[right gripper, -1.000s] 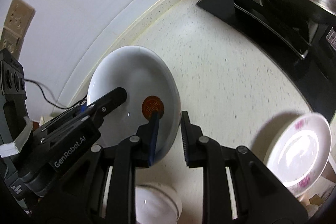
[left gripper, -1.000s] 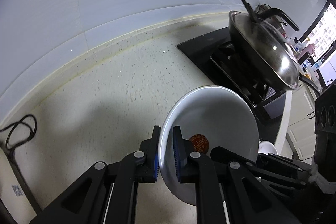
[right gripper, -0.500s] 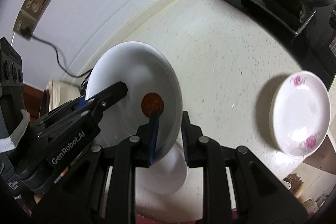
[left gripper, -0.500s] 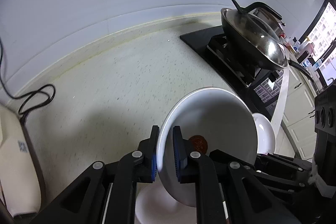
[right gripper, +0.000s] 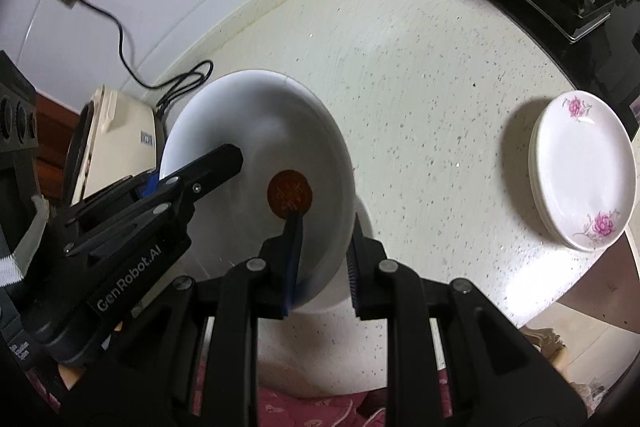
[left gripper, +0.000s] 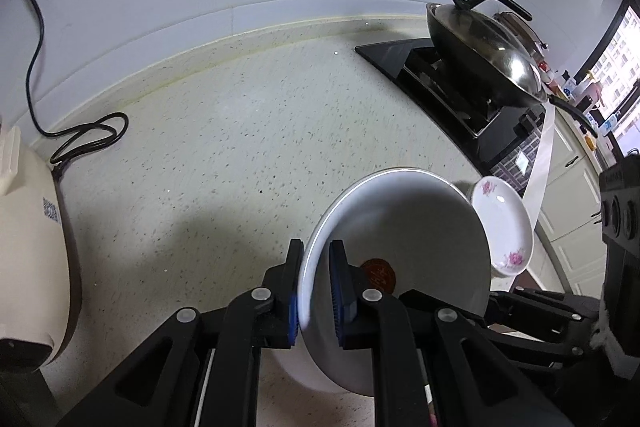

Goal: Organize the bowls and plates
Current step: 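Carry the red-banded bowl with both tools toward the nested bowls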

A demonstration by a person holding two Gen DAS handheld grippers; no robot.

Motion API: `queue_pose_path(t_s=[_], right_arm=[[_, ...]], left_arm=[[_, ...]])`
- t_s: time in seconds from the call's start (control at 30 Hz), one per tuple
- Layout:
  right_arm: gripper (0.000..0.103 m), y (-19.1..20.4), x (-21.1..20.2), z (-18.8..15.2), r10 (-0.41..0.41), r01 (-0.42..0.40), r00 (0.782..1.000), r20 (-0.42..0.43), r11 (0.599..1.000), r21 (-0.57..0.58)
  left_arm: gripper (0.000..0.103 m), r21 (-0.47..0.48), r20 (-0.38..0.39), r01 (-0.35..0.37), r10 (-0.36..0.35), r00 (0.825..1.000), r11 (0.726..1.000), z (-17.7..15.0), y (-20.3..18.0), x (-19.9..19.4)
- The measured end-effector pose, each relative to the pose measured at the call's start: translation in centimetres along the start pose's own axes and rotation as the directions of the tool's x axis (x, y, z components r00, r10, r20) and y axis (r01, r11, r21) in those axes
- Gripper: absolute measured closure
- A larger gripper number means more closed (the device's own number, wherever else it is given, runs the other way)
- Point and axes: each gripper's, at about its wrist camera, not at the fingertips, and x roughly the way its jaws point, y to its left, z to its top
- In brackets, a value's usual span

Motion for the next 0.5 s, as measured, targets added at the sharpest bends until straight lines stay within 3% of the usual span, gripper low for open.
queue_pose_path(t_s=[0.5], right_arm=[[0.079,0.5,3.3,-2.1,-0.046,0.044,0.995,-0.091,0.999,-0.020]], left_arm=[[0.090,-0.037,-0.098,-0.032,0.029,0.995,0.999,-3.7,1.3,3.3]])
